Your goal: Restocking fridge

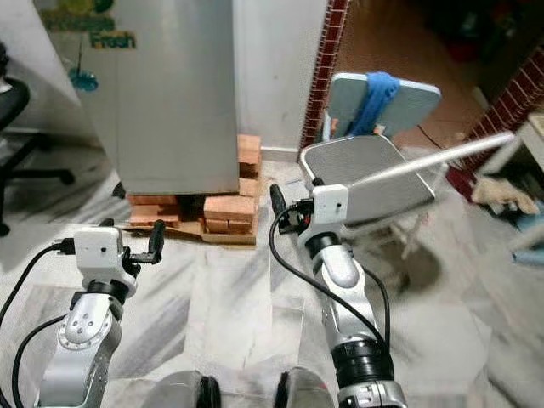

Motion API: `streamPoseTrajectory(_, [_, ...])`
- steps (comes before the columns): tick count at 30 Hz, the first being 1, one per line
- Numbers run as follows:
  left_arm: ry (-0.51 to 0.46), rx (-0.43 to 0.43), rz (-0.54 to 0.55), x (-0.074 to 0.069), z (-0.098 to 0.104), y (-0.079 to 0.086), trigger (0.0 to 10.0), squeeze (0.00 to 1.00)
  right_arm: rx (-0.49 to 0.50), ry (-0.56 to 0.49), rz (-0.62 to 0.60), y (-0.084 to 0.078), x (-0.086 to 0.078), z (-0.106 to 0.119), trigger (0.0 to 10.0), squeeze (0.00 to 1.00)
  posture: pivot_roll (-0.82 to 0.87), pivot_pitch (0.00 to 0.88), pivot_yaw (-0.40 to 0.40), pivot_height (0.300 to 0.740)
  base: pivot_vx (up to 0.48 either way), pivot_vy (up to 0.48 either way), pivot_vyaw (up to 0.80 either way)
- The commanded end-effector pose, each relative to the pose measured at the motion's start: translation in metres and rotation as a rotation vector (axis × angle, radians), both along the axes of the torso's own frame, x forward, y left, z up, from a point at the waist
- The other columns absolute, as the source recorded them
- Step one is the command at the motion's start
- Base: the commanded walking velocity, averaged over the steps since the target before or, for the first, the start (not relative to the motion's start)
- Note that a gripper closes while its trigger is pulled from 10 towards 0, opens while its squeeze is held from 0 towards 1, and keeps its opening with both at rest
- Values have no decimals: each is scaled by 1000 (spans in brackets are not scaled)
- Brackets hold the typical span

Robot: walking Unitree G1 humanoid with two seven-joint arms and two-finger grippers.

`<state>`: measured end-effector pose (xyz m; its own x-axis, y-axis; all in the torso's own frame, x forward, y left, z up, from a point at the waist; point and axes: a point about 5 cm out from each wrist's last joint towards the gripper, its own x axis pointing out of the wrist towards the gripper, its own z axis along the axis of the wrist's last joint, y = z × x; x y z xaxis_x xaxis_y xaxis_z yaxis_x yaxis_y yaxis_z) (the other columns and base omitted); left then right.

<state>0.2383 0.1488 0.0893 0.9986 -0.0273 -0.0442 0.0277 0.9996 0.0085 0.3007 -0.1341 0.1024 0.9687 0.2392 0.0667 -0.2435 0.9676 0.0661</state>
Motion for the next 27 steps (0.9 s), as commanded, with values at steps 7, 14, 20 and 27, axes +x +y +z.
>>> streamPoseTrajectory(7, [-10,93,-5,-6,-1,13,10000,0,-39,-32,10,-13,-3,5,10000,0,127,63,-2,740,0,480,-180])
streamPoseTrajectory(14, [20,167,-15,-13,-12,34,10000,0,-92,20,-15,-37,-16,-9,10000,0,116,21,6,740,0,480,0])
streamPoseTrajectory(20, [23,226,74,-14,-17,43,10000,0,-129,80,-94,-61,-39,-23,10000,0,93,0,30,740,0,480,0])
streamPoseTrajectory(27, [41,219,36,-20,-20,39,10000,0,-185,149,-111,-77,-62,-29,10000,0,65,0,49,740,0,480,0])
